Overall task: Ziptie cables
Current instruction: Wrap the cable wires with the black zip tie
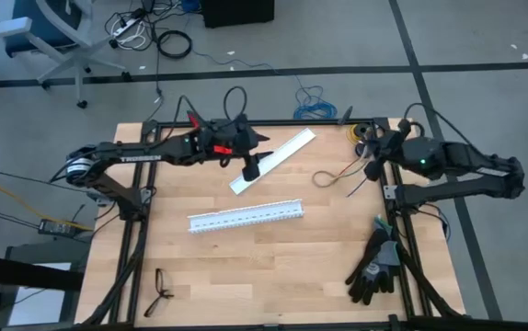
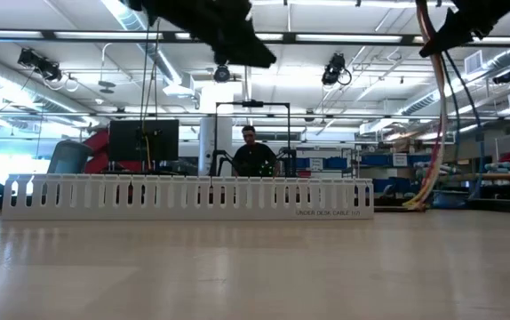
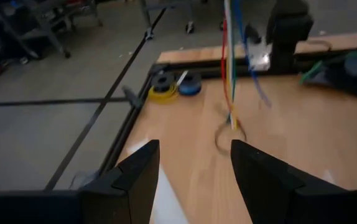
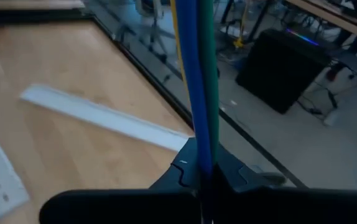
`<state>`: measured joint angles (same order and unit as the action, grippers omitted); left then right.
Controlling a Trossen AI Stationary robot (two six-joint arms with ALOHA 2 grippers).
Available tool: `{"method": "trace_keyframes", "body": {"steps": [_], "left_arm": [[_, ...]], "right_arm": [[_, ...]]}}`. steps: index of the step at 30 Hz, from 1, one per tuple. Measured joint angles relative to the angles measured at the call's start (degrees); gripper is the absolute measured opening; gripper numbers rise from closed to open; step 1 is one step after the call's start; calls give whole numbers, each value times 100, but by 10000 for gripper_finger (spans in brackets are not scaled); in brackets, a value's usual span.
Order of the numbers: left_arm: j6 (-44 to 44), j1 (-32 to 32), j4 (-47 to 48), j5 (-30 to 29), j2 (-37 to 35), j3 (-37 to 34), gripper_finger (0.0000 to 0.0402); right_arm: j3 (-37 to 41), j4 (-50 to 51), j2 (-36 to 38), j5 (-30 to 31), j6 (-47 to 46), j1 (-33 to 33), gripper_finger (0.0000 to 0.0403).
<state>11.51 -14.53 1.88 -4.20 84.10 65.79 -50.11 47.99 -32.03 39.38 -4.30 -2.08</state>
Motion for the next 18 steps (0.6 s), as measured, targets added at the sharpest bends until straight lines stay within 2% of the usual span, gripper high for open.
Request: {"method": "trace_keyframes", "body": {"steps": [3,9,13,18], "left_arm": [[-8,-78,-7,-44,-312,-422,209],[-271,-198,8,-55,-1049,-1393,209],[-484,-213,52,-50,-1587,-2034,209],[-798,-209,718,-17,-1952,-2510,209]], "right_arm": [[-445,525,-514,-150,-4,-79,0],[-1085,1182,-1720,-1117,-16,-281,0],[-1274,955,-2562,-1946,155,-280,0],[-1272,238,-3452,-2842,255,-161,0]]}}
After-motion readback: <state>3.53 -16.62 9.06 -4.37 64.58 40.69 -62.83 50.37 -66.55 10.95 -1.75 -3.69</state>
